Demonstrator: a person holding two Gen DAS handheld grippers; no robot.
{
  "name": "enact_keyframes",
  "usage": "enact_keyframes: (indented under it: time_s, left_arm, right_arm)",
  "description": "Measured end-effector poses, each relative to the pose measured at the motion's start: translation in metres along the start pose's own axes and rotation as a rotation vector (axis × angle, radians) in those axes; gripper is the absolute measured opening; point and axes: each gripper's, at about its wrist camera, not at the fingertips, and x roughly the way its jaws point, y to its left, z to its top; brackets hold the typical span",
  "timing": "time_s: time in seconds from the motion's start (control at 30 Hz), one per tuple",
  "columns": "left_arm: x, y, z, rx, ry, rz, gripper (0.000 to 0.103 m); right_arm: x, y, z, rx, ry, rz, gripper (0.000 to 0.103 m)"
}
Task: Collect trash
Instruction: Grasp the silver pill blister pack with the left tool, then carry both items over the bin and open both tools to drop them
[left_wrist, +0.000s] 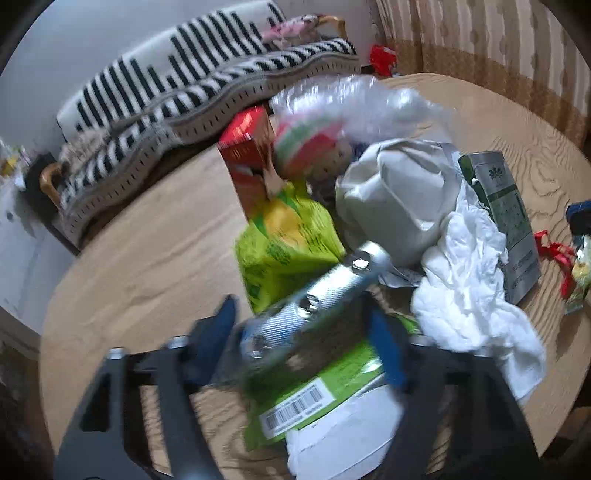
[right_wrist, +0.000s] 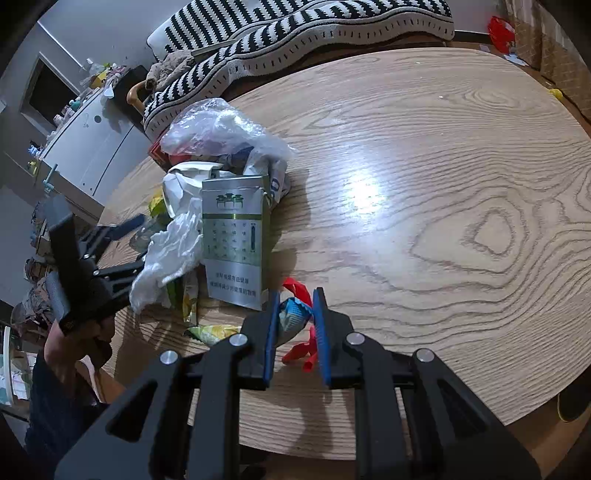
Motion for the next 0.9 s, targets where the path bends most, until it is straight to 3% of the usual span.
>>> enact_keyframes:
  time_s: [0.03,0.1,0.23,0.6,0.9]
  left_arm:
    - [-0.001,-0.001,-0.002,-0.002,0.0,-0.002,0.054]
    - [-0.005,-0.004,-0.003,0.02,-0.003,0.01,0.035]
    - [-0.026,-0.004,-0.006,-0.005,-0.015,-0.02,0.023]
    - [-0.086,0.015,-0.002,-0.157,-0.098,-0.012,0.021]
    - [-0.1,-0.024,0.031,-0.184,-0.152,-0.068,0.021]
  right_arm:
    - [-0.001,0.0,0.0,0.0,-0.002,0.001,0.019]
    - [-0.004,0.0,-0.001,-0.002,-0.005,0.003,0.019]
    - [-0.008,0.0,0.0,-0.002,-0.01,0.008,0.019]
    - [-0.034,-0.012,-0.003,0.014,-0.079,-0.007,0.019]
    - [-0.078,-0.063,-0.008,0.082,-0.171,-0.084,0.019]
